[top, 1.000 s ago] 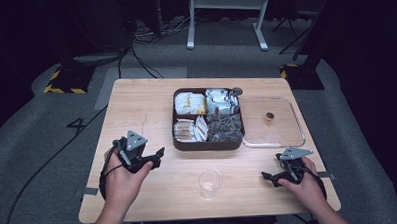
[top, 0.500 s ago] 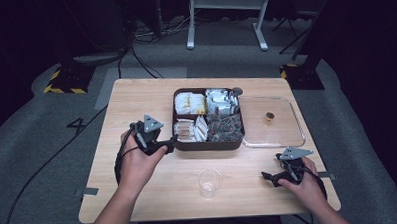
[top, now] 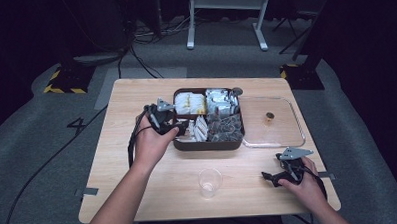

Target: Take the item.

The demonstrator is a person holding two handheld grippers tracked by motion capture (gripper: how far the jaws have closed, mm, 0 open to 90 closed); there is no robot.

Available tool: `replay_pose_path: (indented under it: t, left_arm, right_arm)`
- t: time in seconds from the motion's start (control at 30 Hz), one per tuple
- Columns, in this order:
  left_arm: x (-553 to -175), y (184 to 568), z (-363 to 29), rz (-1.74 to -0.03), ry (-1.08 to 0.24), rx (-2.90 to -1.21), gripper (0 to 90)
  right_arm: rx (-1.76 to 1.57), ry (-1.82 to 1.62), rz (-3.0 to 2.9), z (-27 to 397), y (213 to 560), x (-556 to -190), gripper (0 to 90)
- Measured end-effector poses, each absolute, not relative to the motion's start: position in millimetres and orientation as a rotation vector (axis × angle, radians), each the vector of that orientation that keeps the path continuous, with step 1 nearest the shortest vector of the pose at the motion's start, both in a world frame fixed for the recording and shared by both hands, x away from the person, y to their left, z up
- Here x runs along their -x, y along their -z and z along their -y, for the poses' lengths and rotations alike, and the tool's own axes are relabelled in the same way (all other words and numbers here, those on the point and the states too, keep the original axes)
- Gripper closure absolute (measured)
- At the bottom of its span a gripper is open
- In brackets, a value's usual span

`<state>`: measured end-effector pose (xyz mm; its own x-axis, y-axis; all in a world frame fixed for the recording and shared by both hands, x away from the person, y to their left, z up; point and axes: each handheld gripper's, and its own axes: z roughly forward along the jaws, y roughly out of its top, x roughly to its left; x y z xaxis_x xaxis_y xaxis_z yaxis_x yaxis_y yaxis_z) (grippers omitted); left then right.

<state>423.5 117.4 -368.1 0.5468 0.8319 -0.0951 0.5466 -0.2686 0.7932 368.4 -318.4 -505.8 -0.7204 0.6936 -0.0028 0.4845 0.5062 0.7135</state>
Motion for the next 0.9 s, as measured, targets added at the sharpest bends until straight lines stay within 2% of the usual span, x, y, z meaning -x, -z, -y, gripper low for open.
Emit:
replay_pose_path:
  t: [0.27, 0.9]
  left_arm:
    - [-454, 373, -109, -1.102, -0.456, -1.973, 38.4]
    - [-511, 398, -77, -1.084, -0.407, -2.022, 43.3]
  right_arm:
    - [-0.991, -1.031, -2.463, 318, 506, -368, 1.2]
    - [-0.991, -1.032, -2.464, 318, 506, -368, 1.2]
